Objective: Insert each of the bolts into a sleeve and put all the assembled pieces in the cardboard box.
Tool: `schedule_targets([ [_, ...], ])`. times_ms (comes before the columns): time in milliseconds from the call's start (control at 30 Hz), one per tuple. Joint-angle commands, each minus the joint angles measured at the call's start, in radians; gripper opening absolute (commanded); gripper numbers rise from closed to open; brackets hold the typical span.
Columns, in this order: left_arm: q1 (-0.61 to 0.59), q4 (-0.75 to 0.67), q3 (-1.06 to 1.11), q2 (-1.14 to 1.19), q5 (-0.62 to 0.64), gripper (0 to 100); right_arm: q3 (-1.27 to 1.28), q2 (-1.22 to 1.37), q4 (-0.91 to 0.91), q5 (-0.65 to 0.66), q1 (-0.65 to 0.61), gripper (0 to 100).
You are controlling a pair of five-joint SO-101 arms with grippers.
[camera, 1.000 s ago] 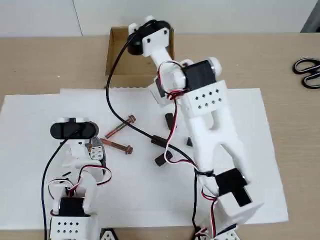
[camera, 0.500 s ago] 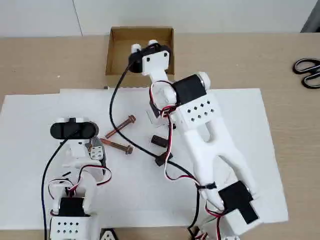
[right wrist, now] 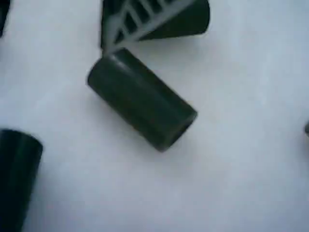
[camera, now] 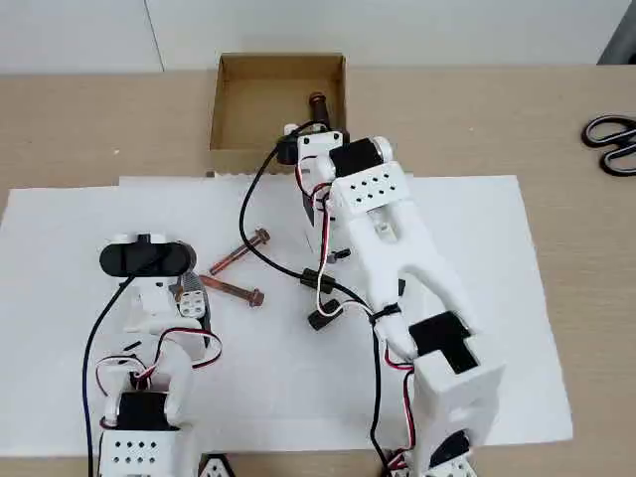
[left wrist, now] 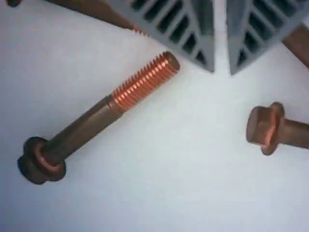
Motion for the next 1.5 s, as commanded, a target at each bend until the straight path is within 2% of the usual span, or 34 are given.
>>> schedule_targets([
  [0, -0.008, -0.021, -0.002, -0.008, -0.005, 1, -0.011, -0.005, -0.054, 0.023, 0.008, 12.4],
  [467, -0.008, -0.021, -0.002, -0.008, -0.005, 1, -0.014, 0.116, -0.182, 0.066, 0.021, 12.5],
  [1033, -0.008, -0.021, -0.002, -0.008, -0.005, 1, -0.164, 0.305, -0.185, 0.089, 0.064, 12.1],
  [1100, -0.008, -0.021, -0.002, -0.008, -0.005, 1, -0.164, 0.323, -0.188, 0.089, 0.062, 8.3],
  [1167, -0.008, -0.021, -0.002, -0.008, -0.005, 1, -0.164, 0.334, -0.191, 0.084, 0.062, 0.5],
  [1333, -0.008, -0.021, -0.002, -0.008, -0.005, 1, -0.172, 0.335, -0.165, 0.087, 0.064, 0.2],
  [1467, -0.003, -0.021, -0.002, -0.008, -0.008, 1, -0.293, 0.278, -0.038, 0.087, 0.056, 0.2],
])
